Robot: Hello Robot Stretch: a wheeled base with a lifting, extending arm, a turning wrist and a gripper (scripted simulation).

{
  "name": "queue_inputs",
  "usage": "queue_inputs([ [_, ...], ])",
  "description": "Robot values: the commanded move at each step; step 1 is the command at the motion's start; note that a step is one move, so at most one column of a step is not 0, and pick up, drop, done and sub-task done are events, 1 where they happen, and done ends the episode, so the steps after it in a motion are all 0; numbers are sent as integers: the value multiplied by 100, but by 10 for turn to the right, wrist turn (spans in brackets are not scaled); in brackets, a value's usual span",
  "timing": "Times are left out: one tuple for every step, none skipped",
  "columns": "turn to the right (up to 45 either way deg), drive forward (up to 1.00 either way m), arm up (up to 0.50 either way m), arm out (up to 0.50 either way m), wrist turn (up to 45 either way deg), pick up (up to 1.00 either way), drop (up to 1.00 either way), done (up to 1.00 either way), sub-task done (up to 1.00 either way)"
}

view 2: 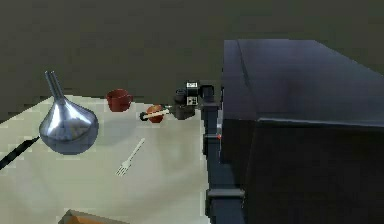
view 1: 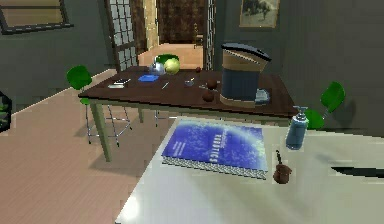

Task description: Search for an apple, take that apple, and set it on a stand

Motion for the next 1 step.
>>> queue_inputs([
  [0,0,0,0,0,100,0,0,0],
])
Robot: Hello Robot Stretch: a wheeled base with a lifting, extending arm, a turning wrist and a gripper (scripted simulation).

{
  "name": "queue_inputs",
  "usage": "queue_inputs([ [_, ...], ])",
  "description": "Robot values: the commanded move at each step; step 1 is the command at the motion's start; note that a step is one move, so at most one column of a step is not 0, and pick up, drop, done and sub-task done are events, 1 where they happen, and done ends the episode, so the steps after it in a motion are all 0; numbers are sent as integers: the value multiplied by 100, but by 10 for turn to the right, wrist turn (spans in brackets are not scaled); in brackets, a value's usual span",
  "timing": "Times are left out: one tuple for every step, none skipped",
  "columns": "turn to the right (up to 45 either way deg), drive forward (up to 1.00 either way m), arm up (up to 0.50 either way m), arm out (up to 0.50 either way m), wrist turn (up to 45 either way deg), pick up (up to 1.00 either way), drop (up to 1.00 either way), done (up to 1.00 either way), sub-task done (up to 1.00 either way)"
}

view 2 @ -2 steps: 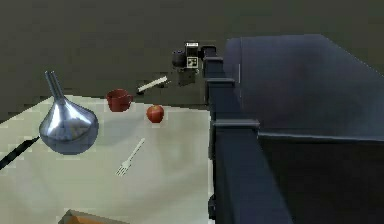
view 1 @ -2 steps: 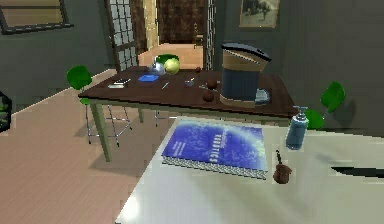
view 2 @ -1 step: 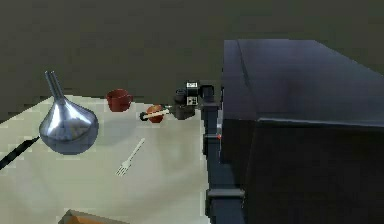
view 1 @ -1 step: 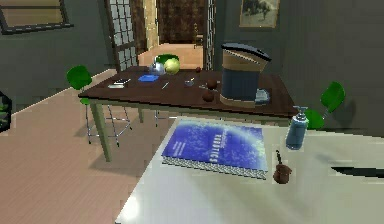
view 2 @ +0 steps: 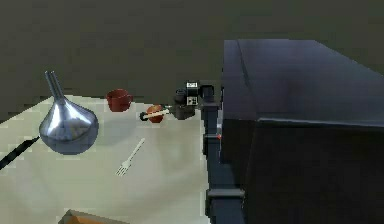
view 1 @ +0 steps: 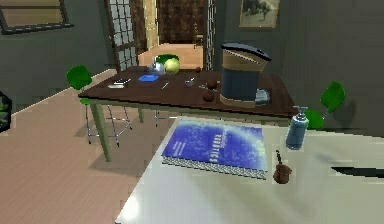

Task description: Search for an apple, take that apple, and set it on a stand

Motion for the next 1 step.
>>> queue_inputs([
  [0,0,10,0,0,0,0,0,0],
])
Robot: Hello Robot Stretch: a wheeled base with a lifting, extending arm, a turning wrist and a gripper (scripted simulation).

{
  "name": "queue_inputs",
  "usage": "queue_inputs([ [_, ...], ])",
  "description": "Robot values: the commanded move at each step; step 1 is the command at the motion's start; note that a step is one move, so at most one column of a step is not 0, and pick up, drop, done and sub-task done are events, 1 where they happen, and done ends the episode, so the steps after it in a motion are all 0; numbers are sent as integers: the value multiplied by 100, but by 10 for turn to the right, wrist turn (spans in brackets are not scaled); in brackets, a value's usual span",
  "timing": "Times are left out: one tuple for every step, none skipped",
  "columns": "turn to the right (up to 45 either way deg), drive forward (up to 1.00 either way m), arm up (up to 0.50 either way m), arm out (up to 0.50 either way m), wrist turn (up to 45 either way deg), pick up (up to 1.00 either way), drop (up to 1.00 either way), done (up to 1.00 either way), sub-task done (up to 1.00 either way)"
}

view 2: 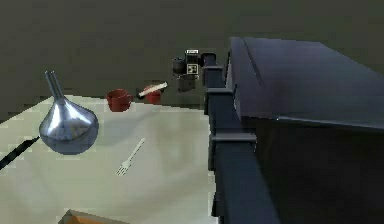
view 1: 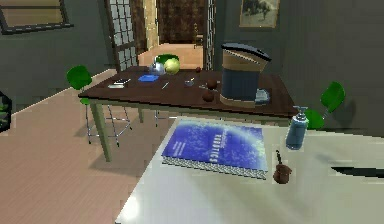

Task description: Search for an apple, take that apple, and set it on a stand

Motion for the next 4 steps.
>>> queue_inputs([
  [0,0,2,0,0,0,0,0,0],
  [0,0,0,0,-450,0,0,0,0],
  [0,0,0,0,-450,0,0,0,0],
  [0,0,0,-46,0,0,0,0,0],
])
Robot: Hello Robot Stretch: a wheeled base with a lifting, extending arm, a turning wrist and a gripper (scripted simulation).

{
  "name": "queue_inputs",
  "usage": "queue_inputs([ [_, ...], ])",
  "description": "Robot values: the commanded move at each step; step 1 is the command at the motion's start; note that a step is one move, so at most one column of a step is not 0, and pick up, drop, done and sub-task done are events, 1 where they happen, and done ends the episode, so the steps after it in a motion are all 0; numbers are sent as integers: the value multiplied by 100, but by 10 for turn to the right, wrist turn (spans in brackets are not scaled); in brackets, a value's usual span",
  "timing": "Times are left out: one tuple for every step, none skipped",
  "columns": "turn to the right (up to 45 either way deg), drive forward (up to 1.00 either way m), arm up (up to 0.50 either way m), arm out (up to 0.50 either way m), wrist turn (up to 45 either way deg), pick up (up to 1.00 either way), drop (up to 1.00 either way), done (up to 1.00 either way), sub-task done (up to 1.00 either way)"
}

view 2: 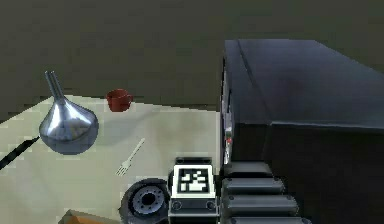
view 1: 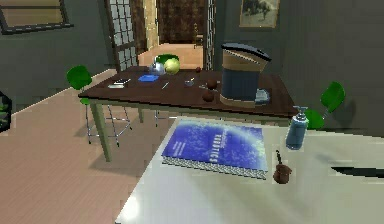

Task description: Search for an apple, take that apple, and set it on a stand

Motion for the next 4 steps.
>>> queue_inputs([
  [-450,0,0,0,0,0,0,0,0],
  [-300,0,0,0,0,0,0,0,0],
  [0,5,0,0,0,0,0,0,0],
  [-450,0,0,0,0,0,0,0,0],
])
